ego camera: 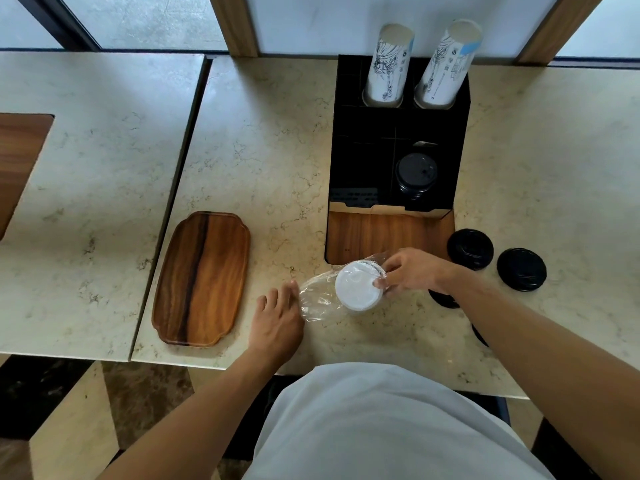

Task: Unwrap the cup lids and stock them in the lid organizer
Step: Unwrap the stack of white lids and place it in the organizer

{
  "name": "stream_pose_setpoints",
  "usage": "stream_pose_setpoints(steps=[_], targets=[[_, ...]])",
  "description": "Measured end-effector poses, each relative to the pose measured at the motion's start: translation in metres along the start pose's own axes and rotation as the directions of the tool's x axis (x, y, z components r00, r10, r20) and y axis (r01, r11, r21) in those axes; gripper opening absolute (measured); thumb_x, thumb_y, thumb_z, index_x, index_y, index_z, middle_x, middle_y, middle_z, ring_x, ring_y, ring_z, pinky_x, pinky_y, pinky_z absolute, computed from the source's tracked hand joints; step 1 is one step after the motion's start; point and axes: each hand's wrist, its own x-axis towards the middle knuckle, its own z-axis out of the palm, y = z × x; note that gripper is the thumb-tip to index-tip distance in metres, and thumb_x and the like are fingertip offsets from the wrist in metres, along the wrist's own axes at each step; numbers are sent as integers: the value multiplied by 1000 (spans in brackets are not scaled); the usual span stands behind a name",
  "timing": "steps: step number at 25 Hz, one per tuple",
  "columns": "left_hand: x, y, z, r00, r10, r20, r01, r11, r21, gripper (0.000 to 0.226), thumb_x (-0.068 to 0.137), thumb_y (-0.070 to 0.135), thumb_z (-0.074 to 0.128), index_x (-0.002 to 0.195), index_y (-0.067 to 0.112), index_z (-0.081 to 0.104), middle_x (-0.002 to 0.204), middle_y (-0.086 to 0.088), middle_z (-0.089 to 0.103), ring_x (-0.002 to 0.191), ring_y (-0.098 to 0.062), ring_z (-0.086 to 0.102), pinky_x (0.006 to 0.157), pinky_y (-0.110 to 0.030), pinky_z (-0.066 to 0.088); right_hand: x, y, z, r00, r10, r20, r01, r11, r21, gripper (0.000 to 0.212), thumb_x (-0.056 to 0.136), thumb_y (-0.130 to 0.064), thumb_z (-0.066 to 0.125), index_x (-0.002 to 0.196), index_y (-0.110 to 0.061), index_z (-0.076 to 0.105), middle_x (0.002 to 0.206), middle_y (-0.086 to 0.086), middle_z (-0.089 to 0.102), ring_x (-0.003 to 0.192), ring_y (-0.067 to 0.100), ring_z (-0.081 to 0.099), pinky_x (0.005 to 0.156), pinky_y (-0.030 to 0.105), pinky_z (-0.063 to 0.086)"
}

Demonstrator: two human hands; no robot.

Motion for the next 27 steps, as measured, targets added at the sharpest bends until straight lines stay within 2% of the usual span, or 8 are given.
stream_pose_setpoints(steps=[3, 5, 7, 9, 11, 14, 20, 27], targets=[[-1, 2, -11, 997, -60, -45, 55, 992, -116, 83, 80, 40, 64, 148, -1, 40, 130, -19, 54, 114, -38, 53, 101, -55, 46, 6, -1, 11, 1000, -26, 7, 26, 1000, 6, 13, 84, -21, 84, 96, -17, 80, 104, 3, 80, 97, 19, 77, 95, 41, 61], [-4, 1, -19, 987, -6, -158, -25, 981, -193, 86, 74, 43, 65, 146, 2, 42, 132, -18, 52, 116, -36, 49, 103, -53, 43, 9, -8, 18, 999, -33, 9, 33, 999, 40, 12, 85, -20, 84, 96, -19, 80, 104, 3, 80, 96, 19, 77, 94, 41, 62], [-8, -1, -23, 959, 74, -273, -137, 966, -221, 69, 75, 38, 64, 134, 5, 52, 124, -17, 55, 110, -35, 50, 98, -50, 45, 11, -13, 23, 999, -29, 22, 28, 998, 59, 13, 85, -18, 84, 97, -19, 79, 107, 4, 78, 98, 19, 76, 93, 39, 62], [-8, -7, -19, 933, 142, -332, -223, 950, -220, 40, 79, 27, 61, 114, 7, 61, 107, -11, 60, 97, -32, 56, 86, -48, 49, 14, -15, 26, 999, -19, 37, 16, 997, 73, 14, 85, -17, 83, 98, -17, 79, 110, 5, 76, 100, 20, 75, 92, 38, 63], [-6, -13, -8, 934, 206, -290, -273, 938, -214, 25, 82, 18, 55, 102, 8, 65, 95, -8, 62, 85, -31, 58, 73, -47, 52, 16, -15, 30, 999, -10, 47, 5, 995, 98, 18, 85, -16, 83, 103, -13, 80, 111, 5, 77, 100, 21, 76, 92, 39, 63], [-6, -15, 3, 947, 249, -204, -288, 938, -191, 29, 86, 18, 50, 108, 10, 68, 97, -7, 64, 83, -30, 59, 70, -43, 54, 18, -11, 32, 999, 12, 40, -16, 995, 95, 17, 85, -18, 84, 101, -16, 81, 107, 3, 79, 100, 20, 77, 94, 41, 62], [-10, -11, 6, 978, 157, -136, -181, 966, -186, 27, 87, 22, 65, 113, 17, 62, 101, -6, 61, 83, -28, 53, 72, -41, 52, 10, -1, 26, 999, 26, 24, -30, 984, 178, 23, 81, -18, 87, 103, -14, 82, 109, 2, 80, 98, 19, 78, 96, 41, 61], [-19, -14, 8, 993, 76, -89, -90, 982, -167, 30, 85, 31, 67, 113, 20, 61, 92, -5, 56, 78, -30, 52, 64, -39, 47, 5, -12, 27, 995, -17, -99, 22, 998, 53, 26, 80, -25, 88, 102, -12, 82, 94, 3, 81, 82, 17, 80, 84, 40, 65]])
